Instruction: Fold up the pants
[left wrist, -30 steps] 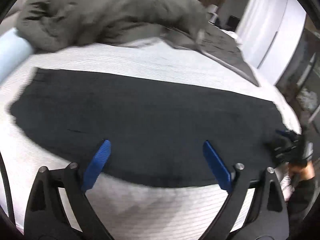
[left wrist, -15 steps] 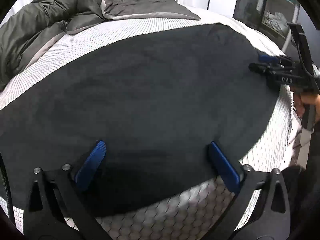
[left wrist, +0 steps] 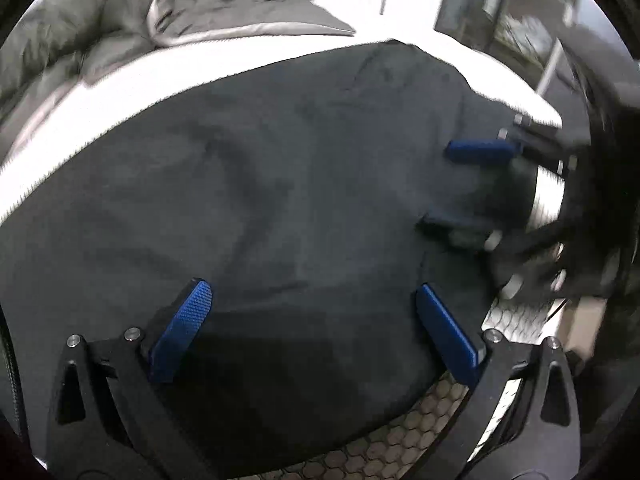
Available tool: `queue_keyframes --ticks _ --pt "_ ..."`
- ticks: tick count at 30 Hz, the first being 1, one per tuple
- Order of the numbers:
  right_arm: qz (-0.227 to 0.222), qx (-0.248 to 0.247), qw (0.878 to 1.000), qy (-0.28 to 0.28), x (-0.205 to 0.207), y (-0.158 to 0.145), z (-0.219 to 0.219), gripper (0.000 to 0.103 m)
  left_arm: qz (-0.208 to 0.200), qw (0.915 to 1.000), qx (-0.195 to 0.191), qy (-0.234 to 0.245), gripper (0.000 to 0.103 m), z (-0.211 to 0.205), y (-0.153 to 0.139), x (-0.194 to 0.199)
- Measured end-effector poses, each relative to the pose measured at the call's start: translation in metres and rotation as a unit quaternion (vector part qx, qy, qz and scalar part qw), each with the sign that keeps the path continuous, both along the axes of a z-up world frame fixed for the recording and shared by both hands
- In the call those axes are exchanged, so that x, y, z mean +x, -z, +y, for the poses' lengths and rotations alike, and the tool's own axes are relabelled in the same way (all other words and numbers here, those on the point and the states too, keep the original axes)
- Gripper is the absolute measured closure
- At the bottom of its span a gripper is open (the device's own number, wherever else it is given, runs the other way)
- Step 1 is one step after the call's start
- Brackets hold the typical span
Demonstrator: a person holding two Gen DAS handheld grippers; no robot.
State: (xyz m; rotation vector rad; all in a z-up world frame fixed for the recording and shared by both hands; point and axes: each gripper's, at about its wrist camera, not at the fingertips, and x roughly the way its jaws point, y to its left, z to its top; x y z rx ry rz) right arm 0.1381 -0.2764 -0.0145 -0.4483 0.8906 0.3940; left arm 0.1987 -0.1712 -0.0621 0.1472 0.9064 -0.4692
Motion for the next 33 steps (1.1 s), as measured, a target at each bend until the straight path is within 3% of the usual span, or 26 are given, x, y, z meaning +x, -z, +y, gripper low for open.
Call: queue_keyframes --ticks 3,5,7,8,9,12,13,15,20,24,27,29,31,33 --pt "-0.024 -0.021 0.997 0.066 0.0 -0.007 -0.039 0.024 0.001 0.9999 -0.013 0.002 0.001 0.005 0.003 0.003" --pt "-0.066 -0.077 0.984 0.144 0.002 -0.011 -0.071 0.024 0.0 0.9999 -0.017 0.001 0.001 0.004 0.007 0.002" --pt "-0.086 -0.098 0.969 0.208 0.005 -0.013 -0.099 0.024 -0.004 0.9999 -0.013 0.003 0.001 0.007 0.012 0.011" --pt "-0.086 -0.088 0.965 0.231 0.003 -0.015 -0.113 0.024 -0.004 0.9999 -0.012 0.003 0.001 0.006 0.013 0.013" --pt "-0.081 -0.045 0.966 0.24 0.0 -0.019 -0.126 0.024 -0.001 0.9999 -0.012 0.002 0.001 0.007 0.012 0.013" --pt "-0.089 0.016 0.967 0.239 -0.006 -0.03 -0.136 0.035 0.002 0.9993 -0.038 -0.005 0.002 0.01 0.003 0.019" --pt "-0.081 0.036 0.967 0.237 -0.005 -0.031 -0.138 0.045 -0.006 0.9982 -0.06 -0.002 0.002 0.012 -0.002 0.019" --pt "-0.055 0.075 0.967 0.237 -0.004 -0.029 -0.15 0.05 -0.027 0.9958 -0.087 -0.006 0.002 0.014 -0.012 0.019" --pt "-0.029 0.1 0.963 0.248 -0.01 -0.036 -0.167 0.049 0.007 0.9995 -0.03 0.004 0.002 0.003 0.009 0.026" --pt "-0.072 0.125 0.956 0.254 0.0 -0.057 -0.16 0.049 0.001 0.9995 -0.031 0.008 0.001 0.003 0.011 0.027" --pt "-0.063 0.063 0.971 0.224 0.044 -0.056 -0.12 0.049 -0.003 0.9996 -0.027 0.007 0.001 0.003 0.014 0.028" --pt "-0.033 0.073 0.979 0.186 0.066 -0.042 -0.098 0.049 -0.006 0.9996 -0.025 0.008 0.001 0.003 0.015 0.027" --pt "-0.001 0.044 0.984 0.172 0.082 -0.019 -0.085 0.058 -0.004 0.9995 -0.029 0.011 0.001 0.005 0.016 0.029" --pt "0.001 -0.006 0.985 0.172 0.088 0.0 -0.082 0.067 -0.004 0.9995 -0.029 0.014 0.001 0.005 0.016 0.029"
